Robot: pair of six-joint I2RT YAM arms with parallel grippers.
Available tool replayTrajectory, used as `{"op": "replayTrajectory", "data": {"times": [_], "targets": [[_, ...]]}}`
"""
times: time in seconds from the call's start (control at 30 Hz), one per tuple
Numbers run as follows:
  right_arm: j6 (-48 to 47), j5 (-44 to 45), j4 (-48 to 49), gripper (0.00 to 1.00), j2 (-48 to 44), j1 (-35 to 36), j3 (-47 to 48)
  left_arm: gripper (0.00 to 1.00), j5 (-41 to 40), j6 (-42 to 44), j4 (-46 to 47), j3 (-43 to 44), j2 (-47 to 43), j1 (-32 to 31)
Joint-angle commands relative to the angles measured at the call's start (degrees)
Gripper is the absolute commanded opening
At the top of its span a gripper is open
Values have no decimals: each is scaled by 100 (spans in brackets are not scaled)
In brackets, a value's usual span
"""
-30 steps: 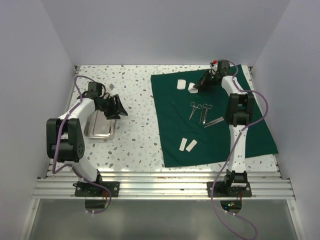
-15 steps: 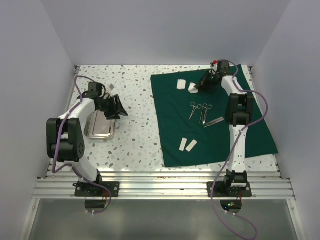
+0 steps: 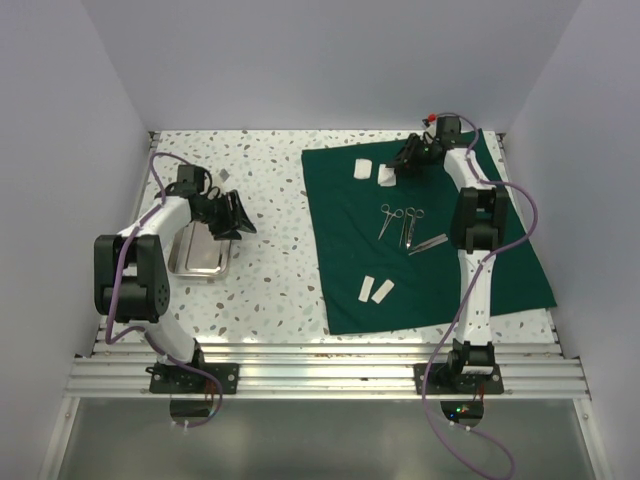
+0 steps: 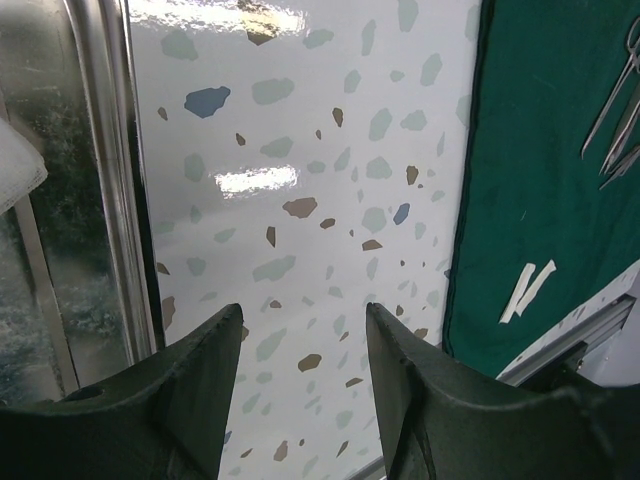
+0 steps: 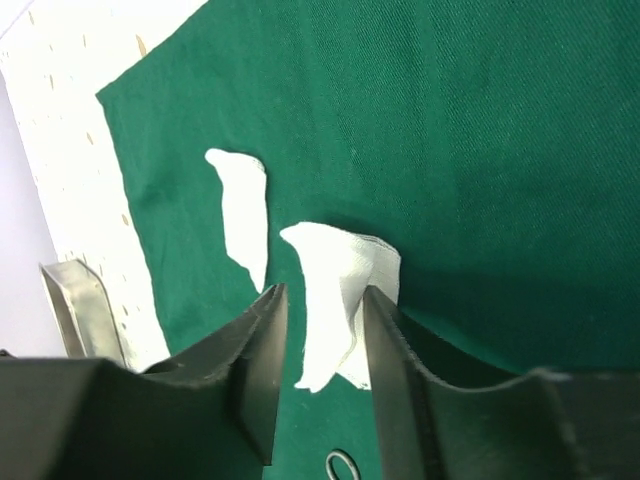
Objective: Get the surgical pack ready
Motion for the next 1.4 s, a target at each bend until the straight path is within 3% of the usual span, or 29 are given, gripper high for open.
{"op": "replayTrajectory", "data": {"times": [0.0,0.17,0.43,0.83,0.97,1.37], "targets": [[-116,145,-223,41,-78,-22,244,56,138,127,-17,147,15,-12],[-370,452,-557,49,-262,-22,174,56,155,135,0,121,-2,-3],[-555,435,-637,53,-526,-39,-310,56,208,144,26,77,-11,-3],[-371,102,-391,52,-808,-39,-1074,56,234,127,53,77,7,-3],[23,-39,100,51,-895,-39,-1513,56,243,118,53,68,-2,-3],[675,-14,462,48,-624,-21,-1330,56,252,118,44,86,15,-3]]}}
